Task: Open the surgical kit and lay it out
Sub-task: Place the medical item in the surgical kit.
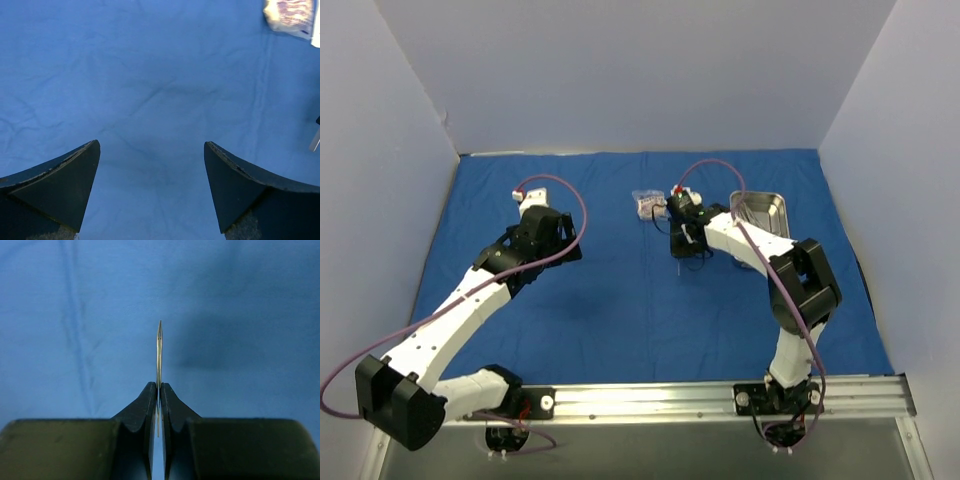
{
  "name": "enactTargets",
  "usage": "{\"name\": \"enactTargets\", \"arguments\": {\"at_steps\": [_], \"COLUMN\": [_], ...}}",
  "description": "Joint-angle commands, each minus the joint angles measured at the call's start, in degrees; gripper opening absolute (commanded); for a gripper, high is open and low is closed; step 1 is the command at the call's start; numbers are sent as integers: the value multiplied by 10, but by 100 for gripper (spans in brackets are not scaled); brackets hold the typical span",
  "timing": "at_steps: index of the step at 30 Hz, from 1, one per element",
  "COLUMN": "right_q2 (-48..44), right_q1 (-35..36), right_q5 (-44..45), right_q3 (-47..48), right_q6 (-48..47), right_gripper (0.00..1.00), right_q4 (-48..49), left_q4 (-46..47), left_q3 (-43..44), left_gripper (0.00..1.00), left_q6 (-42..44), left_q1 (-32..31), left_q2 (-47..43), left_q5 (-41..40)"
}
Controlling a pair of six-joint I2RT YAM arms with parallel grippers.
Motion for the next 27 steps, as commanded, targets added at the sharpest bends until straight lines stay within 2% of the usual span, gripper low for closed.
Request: {"name": "enactTargets", "arguments": {"at_steps": [1, 7, 18, 27], "right_q2": [32, 67, 56, 71], "right_q1": [3, -3, -51, -58], "right_q5": [39, 42, 0, -16], "right_q3": [13, 31, 8, 13], "right_q6": [0, -36, -61, -86], "right_gripper": [0, 0, 0, 10], "right_q4": [3, -4, 11, 3], "left_q4": [-8, -3, 13, 19], "left_q3": [-4, -23, -33, -33], "left_gripper": [94, 94, 94, 94], "left_q6": [13, 24, 34, 35], "left_q1": [14, 40, 66, 69], "left_q2": [-12, -25, -25, -19], "left_q5": [7, 28, 54, 60]}}
